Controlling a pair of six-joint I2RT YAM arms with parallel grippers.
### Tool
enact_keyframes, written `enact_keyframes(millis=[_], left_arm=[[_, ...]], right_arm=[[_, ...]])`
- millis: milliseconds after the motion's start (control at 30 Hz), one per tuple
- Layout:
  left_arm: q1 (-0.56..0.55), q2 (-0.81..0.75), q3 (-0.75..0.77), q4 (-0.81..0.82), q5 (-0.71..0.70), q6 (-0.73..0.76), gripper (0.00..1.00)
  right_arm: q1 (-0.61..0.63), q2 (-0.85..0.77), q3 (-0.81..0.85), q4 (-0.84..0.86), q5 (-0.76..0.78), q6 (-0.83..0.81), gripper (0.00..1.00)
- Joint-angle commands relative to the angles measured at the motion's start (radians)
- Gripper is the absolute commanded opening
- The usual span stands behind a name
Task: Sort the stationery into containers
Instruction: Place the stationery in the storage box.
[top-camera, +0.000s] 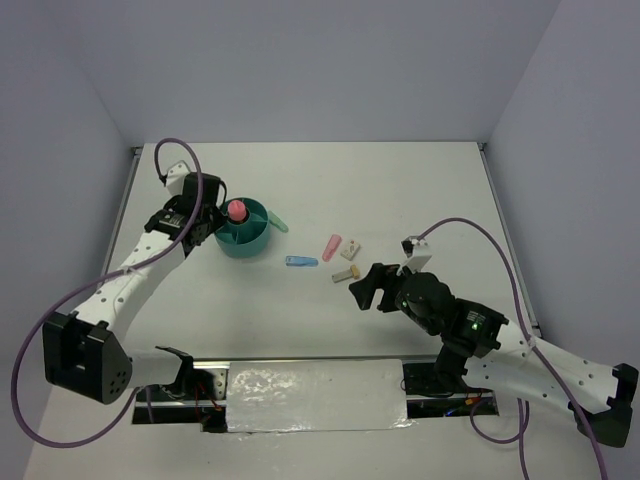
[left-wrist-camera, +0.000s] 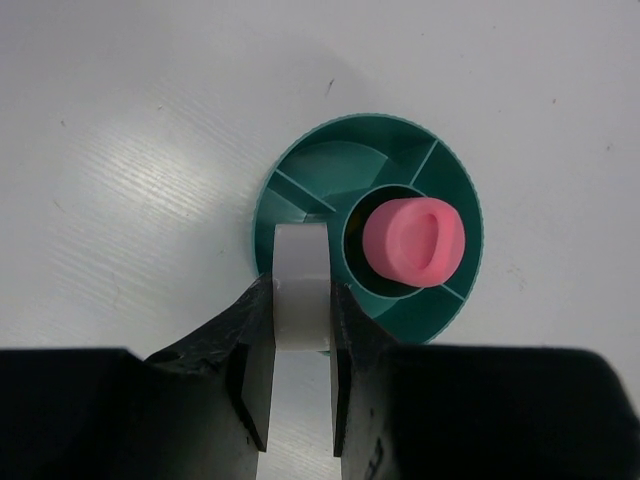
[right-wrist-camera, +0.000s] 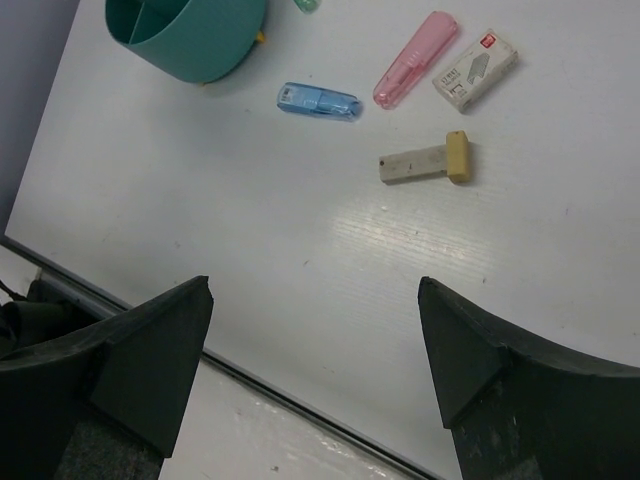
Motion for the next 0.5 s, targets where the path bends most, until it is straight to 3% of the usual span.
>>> enact_keyframes(millis=[0, 100, 300, 467], left_arm=[[0.013, 0.021, 0.022, 0.105, -0.001, 0.039, 0.08], [0.037, 0.064, 0.045, 0.142, 0.038, 0.149, 0.11], [0.137, 0.108, 0.085, 0.17, 0.186, 0.324, 0.07], [0.205, 0.134, 0.191, 0.136, 0.212, 0.435, 0.01]], right_arm=[[0.005, 0.001, -0.009, 0.011, 0.018, -0.023, 0.91], [0.005, 0.01, -0.013, 0.021, 0.015, -0.033, 0.92], [0.006, 0.027, -0.003, 0.018, -0.016, -0.082, 0.92], [0.006, -0.016, -0.015, 0.017, -0.033, -0.09, 0.92]])
